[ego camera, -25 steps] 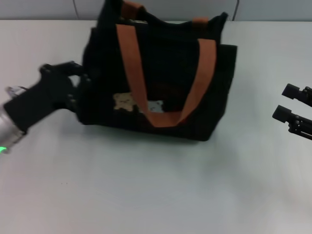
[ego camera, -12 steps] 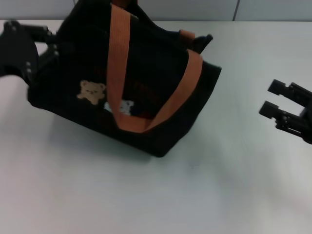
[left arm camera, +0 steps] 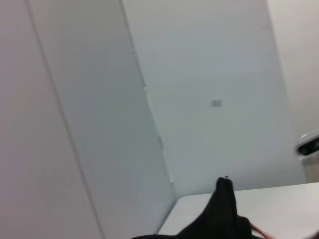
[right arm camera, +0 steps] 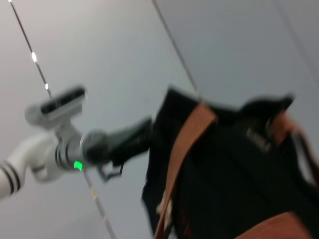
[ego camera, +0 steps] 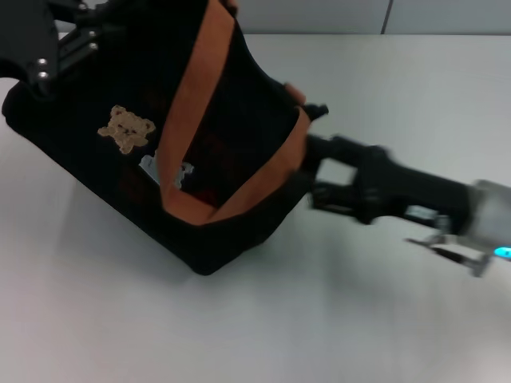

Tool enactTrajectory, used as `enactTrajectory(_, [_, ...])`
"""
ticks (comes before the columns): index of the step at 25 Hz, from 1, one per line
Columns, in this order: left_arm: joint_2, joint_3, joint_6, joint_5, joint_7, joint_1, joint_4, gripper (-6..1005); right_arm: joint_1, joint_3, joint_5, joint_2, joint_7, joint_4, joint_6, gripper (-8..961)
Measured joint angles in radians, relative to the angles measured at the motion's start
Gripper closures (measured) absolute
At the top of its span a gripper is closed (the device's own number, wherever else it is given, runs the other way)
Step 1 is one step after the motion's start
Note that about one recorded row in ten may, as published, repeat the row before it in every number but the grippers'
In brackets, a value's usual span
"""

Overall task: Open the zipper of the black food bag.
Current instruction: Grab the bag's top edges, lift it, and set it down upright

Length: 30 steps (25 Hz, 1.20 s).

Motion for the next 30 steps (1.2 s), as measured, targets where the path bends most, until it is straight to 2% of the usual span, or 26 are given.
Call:
enactTrajectory(3, [-0.01,0.003,0.028,0.017,0.002,-0.02,0.004,895,0.087,-0.062,-0.001,0.003,-0.054,0.123,0.116,185])
enactTrajectory(8, [-0.023,0.005,0.059,0.025,0.011,-0.035,0.005,895,0.124,-0.085,-0.002,0.005,-0.082,0.188,0.149,186])
enactTrajectory(15, [-0.037,0.005,0.089,0.03,0.052,-0.034,-0.004,895,0.125,-0.102,-0.017,0.005,-0.083,0.196,0.144,187])
enactTrajectory(22, [-0.066,0.005,0.107,0.104,0.136,-0.023,-0.074,895,0.04,-0.111,-0.024,-0.003,-0.051,0.099,0.072,189])
enactTrajectory(27, [-0.071,0.005,0.109,0.12,0.168,-0.02,-0.122,896,-0.054,-0.107,-0.037,-0.005,0.001,-0.034,-0.015,190])
enactTrajectory(30, [-0.071,0.005,0.109,0.121,0.172,-0.019,-0.131,896,-0.085,-0.095,-0.028,-0.005,0.003,-0.071,-0.035,191])
